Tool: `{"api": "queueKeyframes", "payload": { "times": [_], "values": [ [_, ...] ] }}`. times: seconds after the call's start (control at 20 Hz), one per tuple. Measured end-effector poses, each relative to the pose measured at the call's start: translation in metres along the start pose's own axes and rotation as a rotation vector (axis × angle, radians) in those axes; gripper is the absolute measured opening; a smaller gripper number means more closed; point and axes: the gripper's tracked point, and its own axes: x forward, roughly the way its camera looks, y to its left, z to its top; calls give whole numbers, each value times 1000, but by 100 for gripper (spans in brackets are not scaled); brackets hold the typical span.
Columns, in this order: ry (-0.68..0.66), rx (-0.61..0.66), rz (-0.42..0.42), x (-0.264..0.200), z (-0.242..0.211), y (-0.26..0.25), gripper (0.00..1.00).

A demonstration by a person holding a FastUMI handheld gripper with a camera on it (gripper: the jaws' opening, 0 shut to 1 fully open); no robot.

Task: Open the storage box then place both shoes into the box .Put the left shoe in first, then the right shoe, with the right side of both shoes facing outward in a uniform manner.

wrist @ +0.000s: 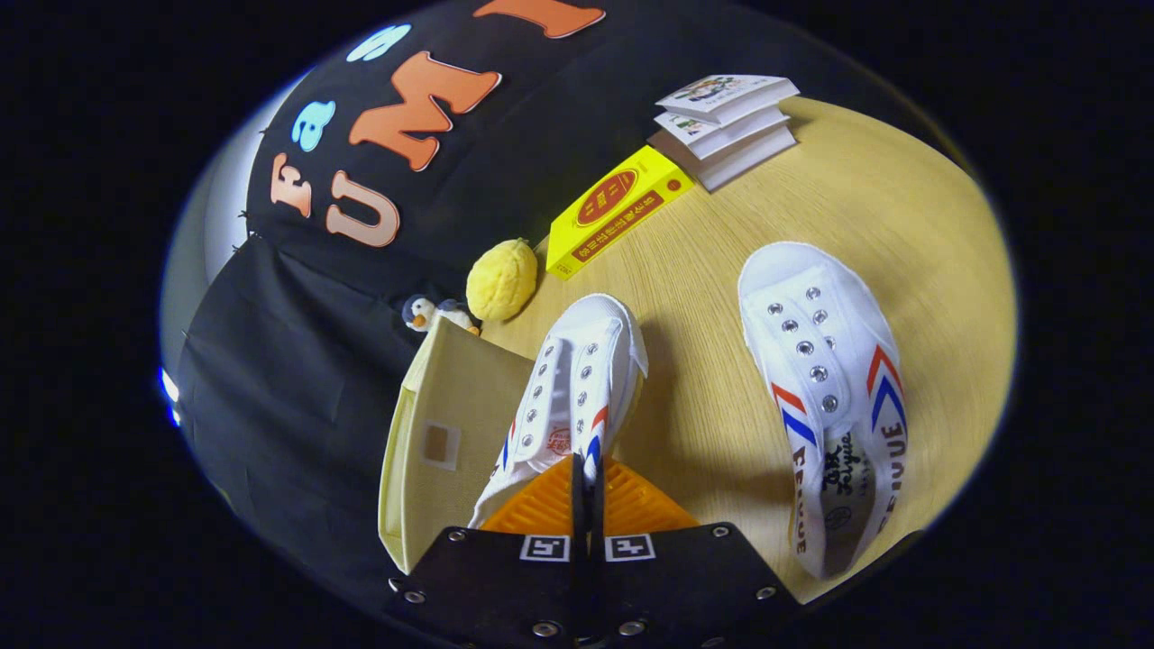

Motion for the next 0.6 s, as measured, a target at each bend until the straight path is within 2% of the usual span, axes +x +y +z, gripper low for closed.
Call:
{"api": "queueKeyframes", "payload": {
  "times": [0.35,0.6],
  "values": [
    [-135,-150,3,-45,43,87,0],
    [-149,-174,54,-45,32,157,0]
  ]
}}
